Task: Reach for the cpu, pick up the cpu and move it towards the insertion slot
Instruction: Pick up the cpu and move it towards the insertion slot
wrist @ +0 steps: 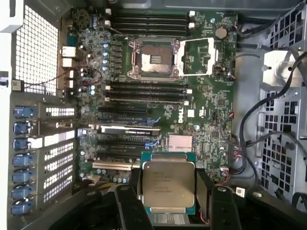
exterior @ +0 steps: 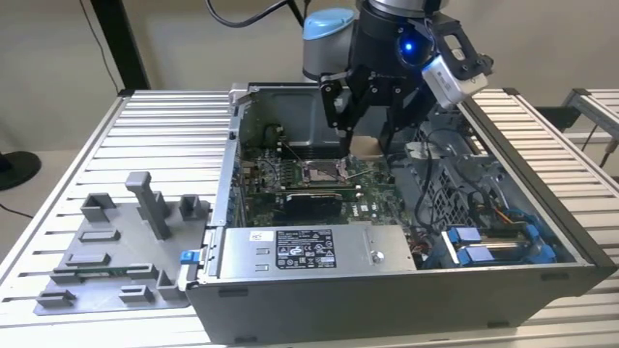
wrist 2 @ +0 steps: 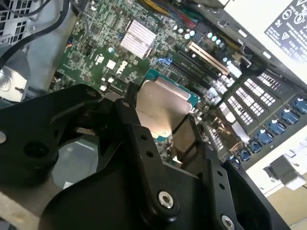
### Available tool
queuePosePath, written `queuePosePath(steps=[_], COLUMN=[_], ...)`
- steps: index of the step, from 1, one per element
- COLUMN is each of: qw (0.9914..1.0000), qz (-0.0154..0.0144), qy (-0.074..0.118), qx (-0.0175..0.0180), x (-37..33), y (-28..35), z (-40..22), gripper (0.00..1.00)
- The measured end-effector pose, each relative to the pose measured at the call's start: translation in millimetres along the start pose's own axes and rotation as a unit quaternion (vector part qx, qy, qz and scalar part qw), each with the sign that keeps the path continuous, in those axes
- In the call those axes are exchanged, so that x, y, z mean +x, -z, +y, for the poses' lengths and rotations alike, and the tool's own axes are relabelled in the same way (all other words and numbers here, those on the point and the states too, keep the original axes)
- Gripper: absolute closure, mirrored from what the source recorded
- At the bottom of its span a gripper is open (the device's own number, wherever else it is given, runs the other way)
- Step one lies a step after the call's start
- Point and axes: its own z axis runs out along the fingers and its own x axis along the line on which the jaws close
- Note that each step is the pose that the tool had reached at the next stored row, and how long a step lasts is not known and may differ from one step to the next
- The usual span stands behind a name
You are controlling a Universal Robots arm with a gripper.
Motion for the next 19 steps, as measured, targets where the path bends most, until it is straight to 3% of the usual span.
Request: queuePosePath(steps=[19], qw=[1.0], qz=[0.0], qy=[0.0], qx=[0.0], x=[-1.7], y=[-7.0], z=[43.2], gripper=[1.0])
